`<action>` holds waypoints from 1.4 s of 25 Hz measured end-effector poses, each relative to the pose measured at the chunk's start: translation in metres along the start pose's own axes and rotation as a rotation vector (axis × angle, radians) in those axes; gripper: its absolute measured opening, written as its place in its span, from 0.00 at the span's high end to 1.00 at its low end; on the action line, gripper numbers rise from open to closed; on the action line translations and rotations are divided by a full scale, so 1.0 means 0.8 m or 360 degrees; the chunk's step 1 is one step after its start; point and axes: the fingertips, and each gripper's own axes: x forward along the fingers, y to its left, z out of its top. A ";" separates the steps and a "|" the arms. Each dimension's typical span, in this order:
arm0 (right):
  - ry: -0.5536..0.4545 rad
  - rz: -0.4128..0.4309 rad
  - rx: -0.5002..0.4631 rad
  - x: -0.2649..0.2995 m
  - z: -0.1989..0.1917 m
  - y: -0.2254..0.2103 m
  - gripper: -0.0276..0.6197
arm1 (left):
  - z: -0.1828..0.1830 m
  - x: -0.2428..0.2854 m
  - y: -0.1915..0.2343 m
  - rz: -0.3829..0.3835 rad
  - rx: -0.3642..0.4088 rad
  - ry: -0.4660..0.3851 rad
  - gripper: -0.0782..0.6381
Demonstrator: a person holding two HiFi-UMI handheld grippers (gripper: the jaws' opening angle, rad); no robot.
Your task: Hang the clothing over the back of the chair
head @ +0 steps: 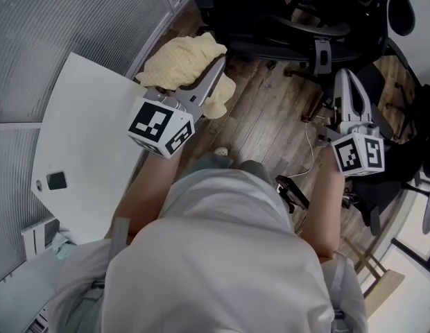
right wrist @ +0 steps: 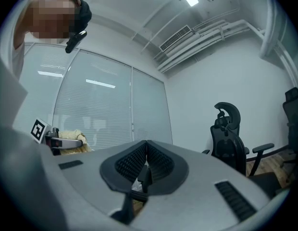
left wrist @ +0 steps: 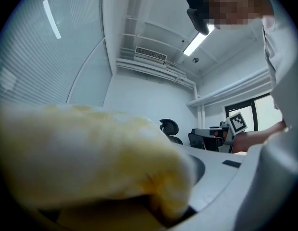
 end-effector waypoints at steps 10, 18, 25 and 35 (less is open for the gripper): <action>0.0029 -0.0031 -0.0001 0.012 -0.007 -0.006 0.92 | -0.008 0.012 0.015 0.0001 -0.0040 0.0011 0.71; 0.0026 -0.0002 0.0031 0.038 -0.008 -0.025 0.92 | -0.010 0.034 0.022 0.0032 -0.0045 0.0023 0.71; 0.0006 0.0046 0.0048 0.071 -0.003 -0.055 0.92 | -0.009 0.066 0.027 0.0066 -0.0027 0.0043 0.71; -0.0020 0.0165 0.0080 0.120 0.002 -0.102 0.92 | 0.001 0.112 0.028 0.0170 0.0014 0.0048 0.71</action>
